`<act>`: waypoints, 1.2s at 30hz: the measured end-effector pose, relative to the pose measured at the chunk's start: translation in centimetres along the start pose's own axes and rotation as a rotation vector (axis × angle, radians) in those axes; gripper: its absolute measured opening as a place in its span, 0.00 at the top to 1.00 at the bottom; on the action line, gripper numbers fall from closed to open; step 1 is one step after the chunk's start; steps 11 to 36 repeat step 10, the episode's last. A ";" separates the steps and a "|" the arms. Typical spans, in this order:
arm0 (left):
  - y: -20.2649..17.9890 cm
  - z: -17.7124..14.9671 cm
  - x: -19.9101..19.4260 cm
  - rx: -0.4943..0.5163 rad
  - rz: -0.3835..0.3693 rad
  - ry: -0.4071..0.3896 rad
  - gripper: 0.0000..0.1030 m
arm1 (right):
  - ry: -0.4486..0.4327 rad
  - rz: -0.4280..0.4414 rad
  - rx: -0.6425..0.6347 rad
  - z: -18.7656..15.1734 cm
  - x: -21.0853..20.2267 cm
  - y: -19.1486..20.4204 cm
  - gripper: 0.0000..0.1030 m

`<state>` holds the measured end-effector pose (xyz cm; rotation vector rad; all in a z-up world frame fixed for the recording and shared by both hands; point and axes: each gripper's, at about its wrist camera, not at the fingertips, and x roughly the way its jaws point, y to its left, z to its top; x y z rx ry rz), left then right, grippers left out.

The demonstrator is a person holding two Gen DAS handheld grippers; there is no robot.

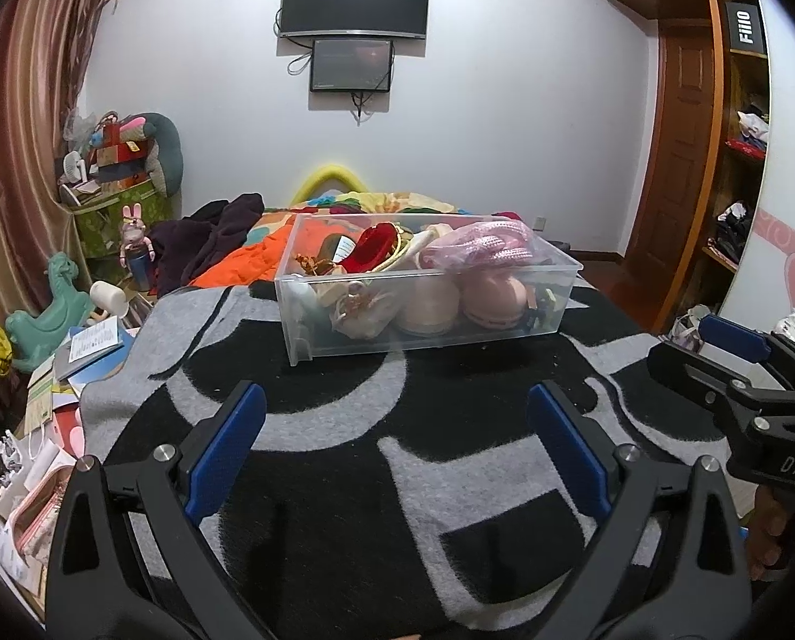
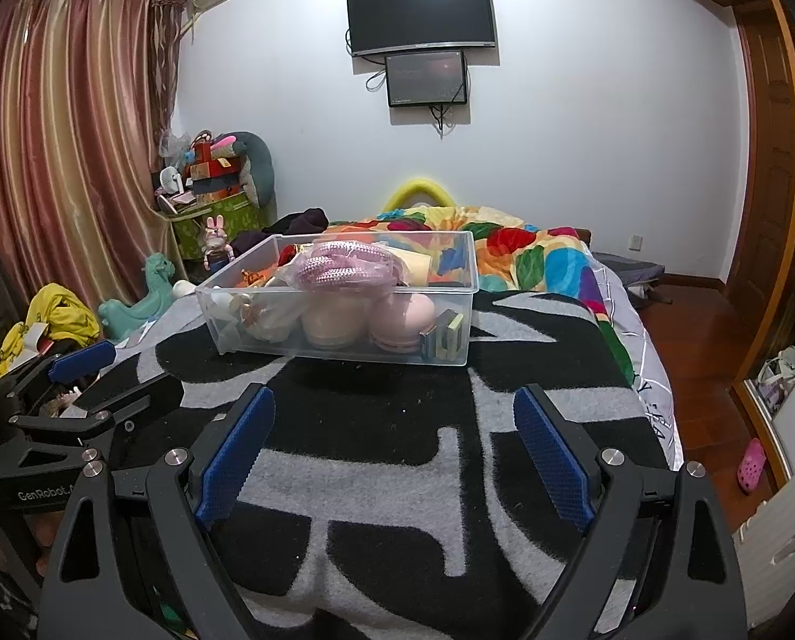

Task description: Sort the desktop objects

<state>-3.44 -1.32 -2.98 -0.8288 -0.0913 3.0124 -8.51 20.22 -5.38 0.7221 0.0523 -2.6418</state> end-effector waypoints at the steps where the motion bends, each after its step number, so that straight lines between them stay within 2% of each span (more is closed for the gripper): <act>1: 0.0 0.0 0.1 -0.003 0.000 0.001 0.03 | 0.001 0.002 0.002 0.0 0.0 0.0 0.13; 10: 0.5 0.1 0.0 -0.036 -0.028 0.002 0.03 | 0.006 0.006 0.007 -0.2 0.0 0.0 0.13; 36: 0.5 0.1 0.0 -0.036 -0.028 0.002 0.03 | 0.006 0.006 0.007 -0.2 0.0 0.0 0.13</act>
